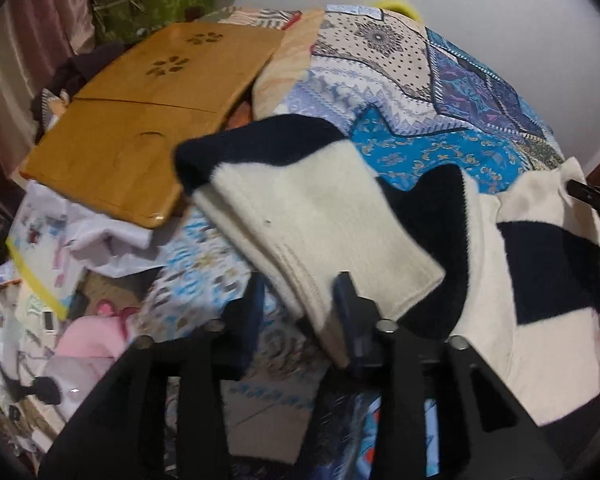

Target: Fold small clothes

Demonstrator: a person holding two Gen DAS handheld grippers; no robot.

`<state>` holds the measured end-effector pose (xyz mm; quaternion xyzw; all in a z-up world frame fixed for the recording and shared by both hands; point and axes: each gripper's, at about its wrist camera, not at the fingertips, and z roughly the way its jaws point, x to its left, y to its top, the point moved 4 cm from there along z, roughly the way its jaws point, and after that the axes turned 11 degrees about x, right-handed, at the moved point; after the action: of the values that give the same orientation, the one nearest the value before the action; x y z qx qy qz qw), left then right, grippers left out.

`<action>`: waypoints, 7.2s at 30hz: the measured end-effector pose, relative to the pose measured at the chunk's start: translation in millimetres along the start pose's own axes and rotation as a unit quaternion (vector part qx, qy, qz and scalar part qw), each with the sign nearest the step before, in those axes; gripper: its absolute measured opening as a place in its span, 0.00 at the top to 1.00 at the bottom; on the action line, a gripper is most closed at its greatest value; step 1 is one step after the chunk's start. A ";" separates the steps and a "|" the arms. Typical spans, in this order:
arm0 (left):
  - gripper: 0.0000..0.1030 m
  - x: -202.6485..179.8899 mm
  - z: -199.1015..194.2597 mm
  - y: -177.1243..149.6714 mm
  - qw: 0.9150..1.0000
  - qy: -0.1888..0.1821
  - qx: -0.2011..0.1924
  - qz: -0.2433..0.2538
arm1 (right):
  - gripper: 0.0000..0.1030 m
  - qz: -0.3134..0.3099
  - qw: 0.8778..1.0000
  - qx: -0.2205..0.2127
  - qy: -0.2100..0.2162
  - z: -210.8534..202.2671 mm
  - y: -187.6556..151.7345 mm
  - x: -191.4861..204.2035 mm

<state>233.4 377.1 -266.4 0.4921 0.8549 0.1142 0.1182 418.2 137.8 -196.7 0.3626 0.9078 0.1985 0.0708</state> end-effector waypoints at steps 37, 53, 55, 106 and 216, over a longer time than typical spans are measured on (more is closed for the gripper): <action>0.87 -109.3 -98.8 15.4 0.991 -0.038 -0.047 0.116 | 0.41 0.040 0.998 -0.048 -0.001 -93.5 -138.4 -24.1; 0.87 -319.0 -165.6 -14.4 0.966 -0.134 -0.034 0.216 | 0.41 0.062 0.992 -0.106 0.023 -138.3 -175.5 -45.4; 0.87 -342.9 -162.1 -20.6 0.963 -0.144 -0.026 0.228 | 0.41 0.069 0.991 -0.108 0.025 -141.2 -182.7 -50.3; 0.41 -136.4 -22.1 -6.5 0.992 -0.005 0.008 0.129 | 0.90 0.166 0.980 -0.107 0.018 -131.0 -182.8 -125.7; 0.27 -243.4 -105.4 -89.4 0.969 -0.064 -0.069 0.227 | 0.86 0.067 0.986 -0.142 0.063 -199.4 -140.6 -42.5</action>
<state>246.1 113.7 -172.7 0.6704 0.7014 0.1651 0.1772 306.1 -45.5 -73.6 0.3954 0.8466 0.3525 0.0511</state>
